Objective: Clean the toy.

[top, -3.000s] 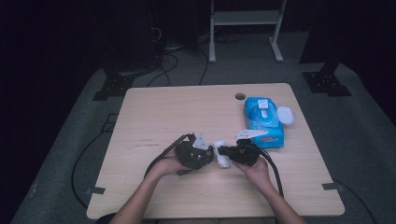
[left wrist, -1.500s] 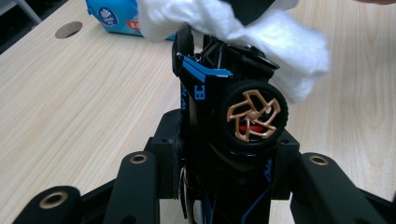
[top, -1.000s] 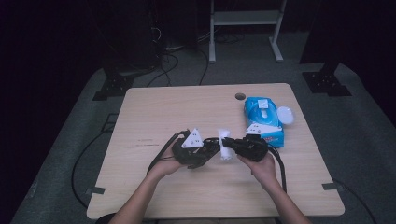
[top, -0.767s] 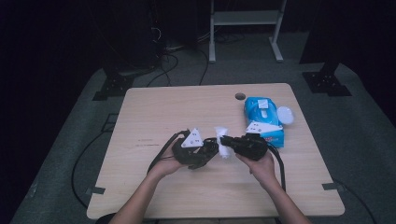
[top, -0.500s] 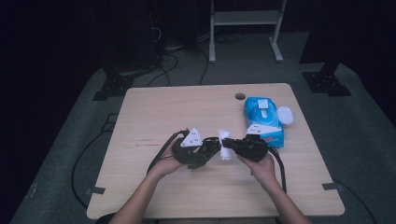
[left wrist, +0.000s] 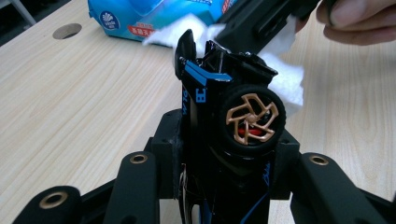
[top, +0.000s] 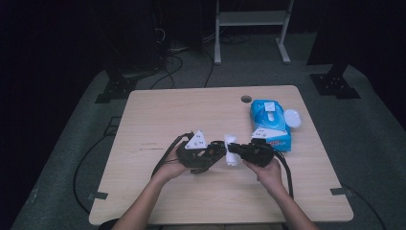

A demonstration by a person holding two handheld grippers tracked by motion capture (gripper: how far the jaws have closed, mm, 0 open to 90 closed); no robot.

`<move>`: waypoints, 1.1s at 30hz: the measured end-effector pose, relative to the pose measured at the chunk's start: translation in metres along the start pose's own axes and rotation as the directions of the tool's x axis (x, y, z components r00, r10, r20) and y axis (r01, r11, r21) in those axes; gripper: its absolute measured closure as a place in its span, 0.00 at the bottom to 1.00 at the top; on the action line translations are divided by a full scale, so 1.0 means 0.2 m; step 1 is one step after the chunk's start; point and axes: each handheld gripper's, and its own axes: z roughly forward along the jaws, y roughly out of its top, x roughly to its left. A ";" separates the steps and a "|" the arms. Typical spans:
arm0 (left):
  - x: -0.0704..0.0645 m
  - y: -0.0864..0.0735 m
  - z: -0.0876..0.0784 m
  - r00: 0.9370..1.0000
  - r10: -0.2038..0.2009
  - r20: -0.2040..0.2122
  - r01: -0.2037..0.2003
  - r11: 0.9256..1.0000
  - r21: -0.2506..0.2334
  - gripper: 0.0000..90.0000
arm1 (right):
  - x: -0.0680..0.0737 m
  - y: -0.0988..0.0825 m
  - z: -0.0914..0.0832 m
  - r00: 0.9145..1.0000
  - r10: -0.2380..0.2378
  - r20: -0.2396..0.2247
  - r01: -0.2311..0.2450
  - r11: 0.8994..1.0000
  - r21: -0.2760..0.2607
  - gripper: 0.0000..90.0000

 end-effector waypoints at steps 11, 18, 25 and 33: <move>-0.01 -0.01 0.07 0.998 0.051 -0.025 -0.047 0.991 0.123 0.63 | 0.05 0.01 0.03 0.999 -0.023 -0.048 0.023 1.000 0.004 0.95; 0.00 -0.03 0.11 0.997 0.065 -0.040 -0.056 0.981 0.186 0.63 | 0.00 -0.02 0.04 0.999 0.008 -0.034 -0.007 1.000 0.021 0.95; 0.04 -0.03 0.07 1.000 0.011 -0.020 -0.008 0.989 0.145 0.65 | -0.01 -0.04 0.06 1.000 0.010 -0.029 -0.009 0.999 0.046 0.95; 0.14 -0.09 -0.04 0.989 -0.142 0.039 0.140 0.989 0.047 0.57 | -0.01 -0.04 0.06 1.000 0.008 -0.029 -0.007 0.999 0.054 0.95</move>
